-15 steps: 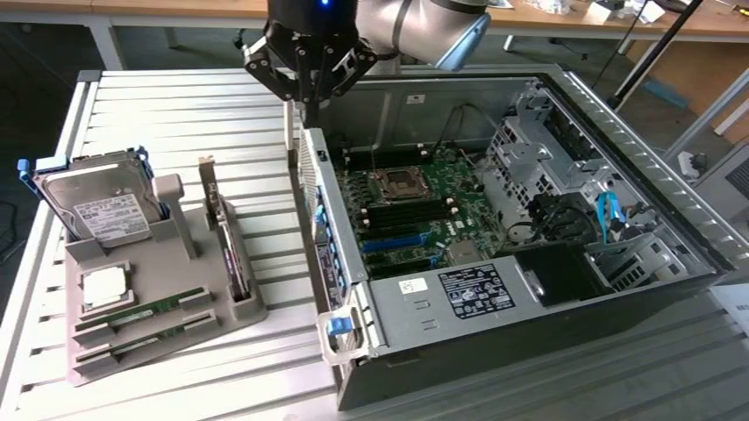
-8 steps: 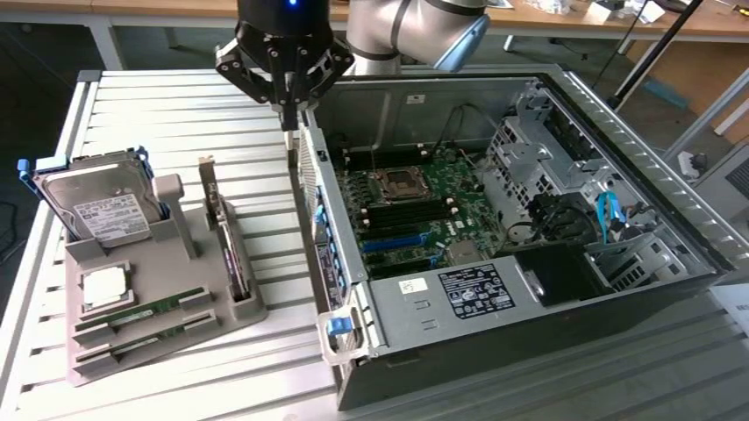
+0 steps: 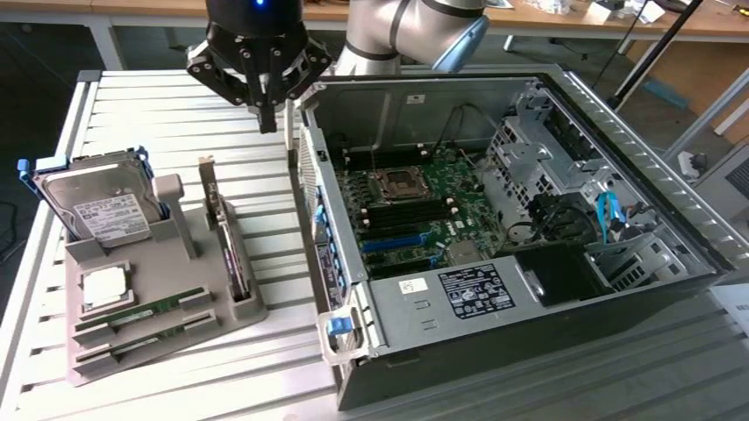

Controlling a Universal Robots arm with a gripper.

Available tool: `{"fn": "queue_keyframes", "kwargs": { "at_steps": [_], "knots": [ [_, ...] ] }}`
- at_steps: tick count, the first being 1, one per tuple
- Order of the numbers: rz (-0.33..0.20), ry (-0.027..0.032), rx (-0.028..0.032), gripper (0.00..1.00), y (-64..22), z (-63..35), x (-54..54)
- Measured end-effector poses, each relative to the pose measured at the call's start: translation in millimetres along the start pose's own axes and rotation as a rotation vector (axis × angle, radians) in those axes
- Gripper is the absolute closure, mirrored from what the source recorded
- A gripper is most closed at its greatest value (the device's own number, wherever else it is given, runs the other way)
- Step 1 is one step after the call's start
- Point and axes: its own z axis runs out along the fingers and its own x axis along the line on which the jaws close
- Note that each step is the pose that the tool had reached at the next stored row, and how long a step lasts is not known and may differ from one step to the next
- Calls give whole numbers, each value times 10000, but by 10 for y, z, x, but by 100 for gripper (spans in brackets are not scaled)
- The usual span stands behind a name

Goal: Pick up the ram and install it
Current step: 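Reach for the ram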

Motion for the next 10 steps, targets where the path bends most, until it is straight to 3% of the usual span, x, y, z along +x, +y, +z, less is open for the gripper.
{"fn": "queue_keyframes", "kwargs": {
  "at_steps": [7,10],
  "knots": [
    [-19,-46,1,89,-9,-18,399],
    [-23,-80,2,89,-6,-29,647]
  ]
}}
